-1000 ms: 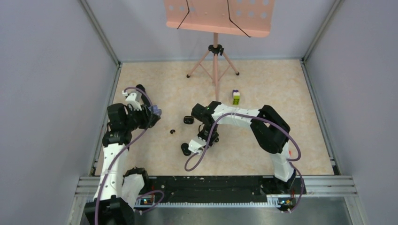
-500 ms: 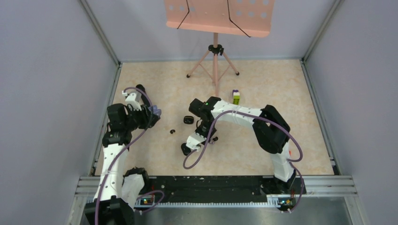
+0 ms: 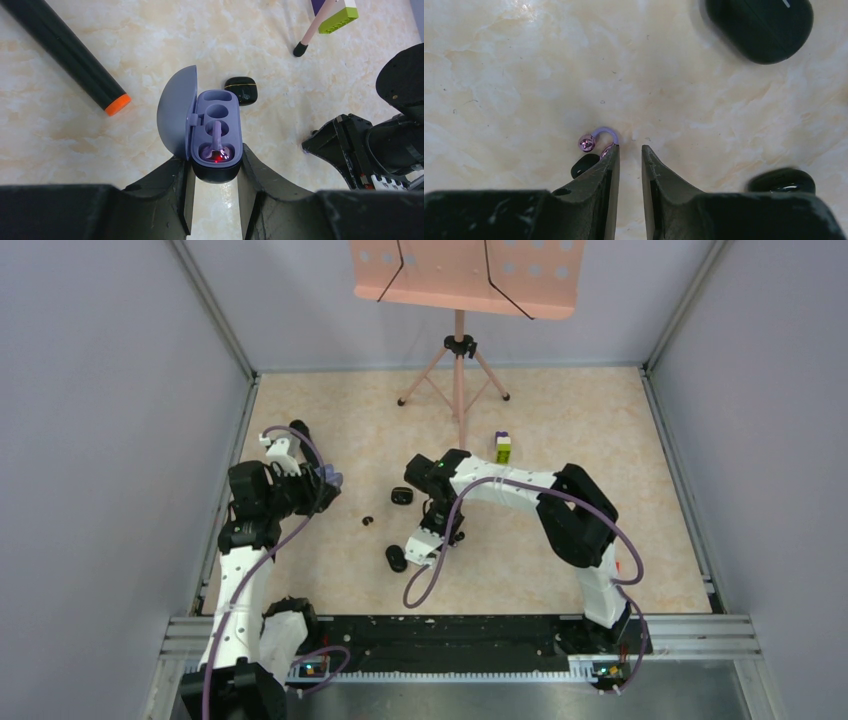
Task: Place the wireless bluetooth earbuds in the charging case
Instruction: Move the right earbud to the center of the board.
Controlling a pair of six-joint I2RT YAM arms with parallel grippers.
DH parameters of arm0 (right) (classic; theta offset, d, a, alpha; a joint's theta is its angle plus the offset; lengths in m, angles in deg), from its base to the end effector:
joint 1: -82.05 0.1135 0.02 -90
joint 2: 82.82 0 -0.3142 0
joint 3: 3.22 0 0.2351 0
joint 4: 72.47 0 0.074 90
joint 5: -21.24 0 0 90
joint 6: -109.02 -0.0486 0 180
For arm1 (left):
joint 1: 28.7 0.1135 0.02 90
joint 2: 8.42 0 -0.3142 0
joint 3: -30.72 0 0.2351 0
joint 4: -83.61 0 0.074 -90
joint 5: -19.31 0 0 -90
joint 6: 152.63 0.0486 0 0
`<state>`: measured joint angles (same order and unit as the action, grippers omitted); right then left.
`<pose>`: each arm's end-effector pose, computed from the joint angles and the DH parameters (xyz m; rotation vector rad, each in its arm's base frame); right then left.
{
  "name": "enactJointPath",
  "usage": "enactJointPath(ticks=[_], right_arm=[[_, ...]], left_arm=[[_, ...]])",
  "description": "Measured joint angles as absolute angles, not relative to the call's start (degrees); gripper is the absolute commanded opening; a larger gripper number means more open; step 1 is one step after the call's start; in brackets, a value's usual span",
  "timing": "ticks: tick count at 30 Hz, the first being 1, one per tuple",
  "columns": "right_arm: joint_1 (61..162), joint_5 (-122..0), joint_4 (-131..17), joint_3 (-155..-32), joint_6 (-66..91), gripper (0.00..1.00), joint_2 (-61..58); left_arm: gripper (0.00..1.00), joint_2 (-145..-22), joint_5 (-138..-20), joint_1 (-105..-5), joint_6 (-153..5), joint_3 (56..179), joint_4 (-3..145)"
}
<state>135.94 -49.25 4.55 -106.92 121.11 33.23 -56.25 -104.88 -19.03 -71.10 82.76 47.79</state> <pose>0.2161 0.3238 0.2257 -2.8938 0.6128 0.4576 0.1434 -0.0033 0.3038 0.0247 2.0756 -0.6171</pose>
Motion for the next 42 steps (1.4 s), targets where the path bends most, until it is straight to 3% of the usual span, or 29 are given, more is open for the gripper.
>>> enactJointPath(ticks=[11, 24, 28, 37, 42], right_arm=[[136.1, -50.5, 3.6, -103.1, 124.1, 0.21, 33.2], [136.3, -51.7, 2.9, -102.8, 124.1, 0.01, 33.5], [136.5, -52.0, 3.0, -103.5, 121.6, 0.0, 34.0], [131.9, -42.0, 3.5, -111.7, 97.8, 0.0, 36.8], [126.5, -37.1, -7.8, -106.3, 78.3, 0.0, 27.0]], left_arm=[[0.0, -56.1, -104.3, -19.0, -71.1, 82.8, 47.7], [0.0, -56.2, -104.3, -19.0, -71.4, 82.8, 47.7], [0.0, -56.2, -104.3, -19.0, -71.5, 82.8, 47.7], [0.0, -56.7, -107.6, -19.0, -71.5, 82.6, 48.8], [0.0, -59.8, -113.3, -19.0, -72.4, 81.6, 53.4]])
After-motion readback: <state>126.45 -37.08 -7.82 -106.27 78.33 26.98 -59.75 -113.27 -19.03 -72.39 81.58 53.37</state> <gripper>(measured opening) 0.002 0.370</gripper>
